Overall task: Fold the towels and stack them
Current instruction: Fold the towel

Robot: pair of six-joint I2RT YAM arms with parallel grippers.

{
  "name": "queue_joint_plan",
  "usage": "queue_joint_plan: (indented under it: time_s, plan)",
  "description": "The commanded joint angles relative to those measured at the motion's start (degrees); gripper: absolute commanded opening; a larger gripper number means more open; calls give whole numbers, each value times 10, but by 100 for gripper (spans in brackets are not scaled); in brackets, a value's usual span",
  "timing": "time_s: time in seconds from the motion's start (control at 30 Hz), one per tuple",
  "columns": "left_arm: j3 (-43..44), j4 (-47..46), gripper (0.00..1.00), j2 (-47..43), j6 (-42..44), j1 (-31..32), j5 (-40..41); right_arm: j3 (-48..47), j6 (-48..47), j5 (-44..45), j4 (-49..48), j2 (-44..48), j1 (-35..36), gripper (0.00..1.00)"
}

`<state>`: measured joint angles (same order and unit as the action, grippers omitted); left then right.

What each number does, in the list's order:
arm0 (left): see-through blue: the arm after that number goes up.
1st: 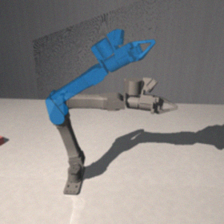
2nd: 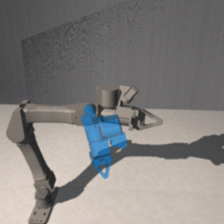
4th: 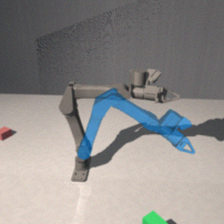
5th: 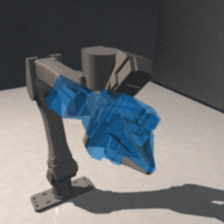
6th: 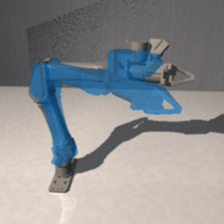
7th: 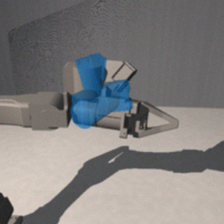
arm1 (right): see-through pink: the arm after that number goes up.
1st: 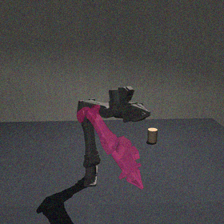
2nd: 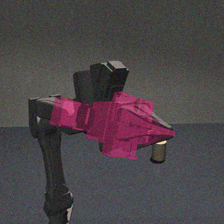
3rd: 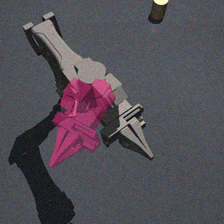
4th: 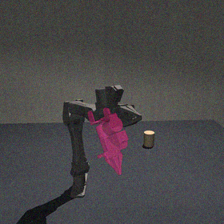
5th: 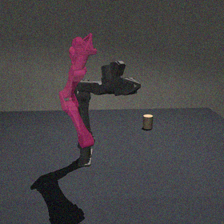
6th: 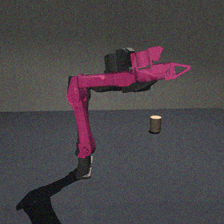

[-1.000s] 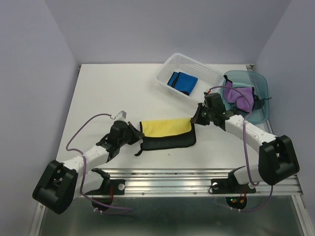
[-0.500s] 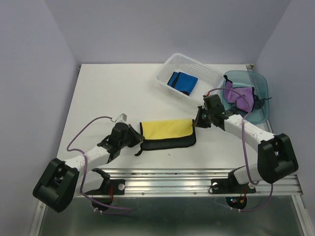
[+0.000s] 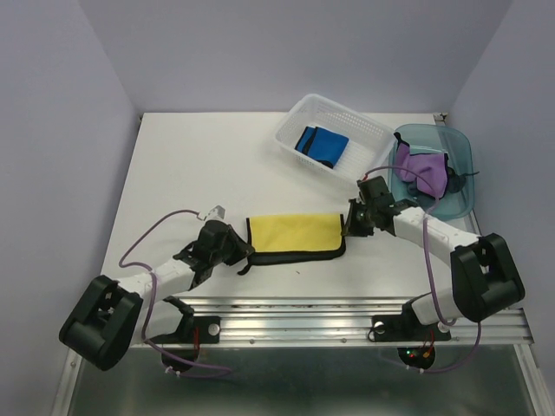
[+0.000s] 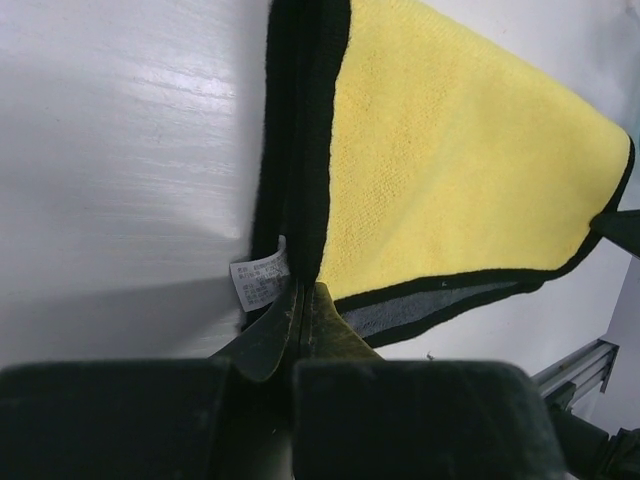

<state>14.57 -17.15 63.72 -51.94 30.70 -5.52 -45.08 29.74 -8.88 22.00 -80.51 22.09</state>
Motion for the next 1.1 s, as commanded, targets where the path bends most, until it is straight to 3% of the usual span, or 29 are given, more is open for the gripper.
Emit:
queue_joint_plan:
  time_s: [0.0, 0.17, 0.27, 0.4, 0.43, 0.53, 0.63, 0.67, 0.7, 0.8, 0.93, 1.07]
  plan:
    - [-6, -21, 0, 17, 0, 5, 6, 21, -6, -10, -32, -16, -4, 1]
    - [7, -23, 0, 51, 3, 8, 0, 26, -1, -11, -58, -34, -5, 2]
    - [26, -1, 0, 78, 9, 9, -7, 23, 1, -7, -53, -37, -5, 9]
    - [43, 19, 25, 80, 17, 10, -22, 19, -1, -1, -35, -15, -5, 27]
    - [47, 34, 36, 76, 21, 10, -22, 18, -3, 2, -27, 0, -5, 35]
    - [69, 87, 43, 47, 29, 10, -7, 16, -6, 13, -15, 22, -5, 43]
    - [92, 142, 59, 2, 42, 10, 17, 11, -14, 26, 0, 41, -5, 59]
    - [103, 155, 63, -10, 48, 10, 22, 10, -17, 26, 1, 45, -5, 60]
    - [108, 170, 78, -31, 53, 10, 33, 10, -18, 28, 5, 47, -5, 62]
    - [123, 188, 88, -46, 68, 10, 70, 12, -22, 37, 1, 47, -5, 63]
    - [157, 182, 91, 0, 93, 8, 93, 16, -27, 22, -19, 27, -5, 63]
    - [198, 144, 79, 77, 117, 7, 81, 18, -28, 23, -40, 5, -5, 63]
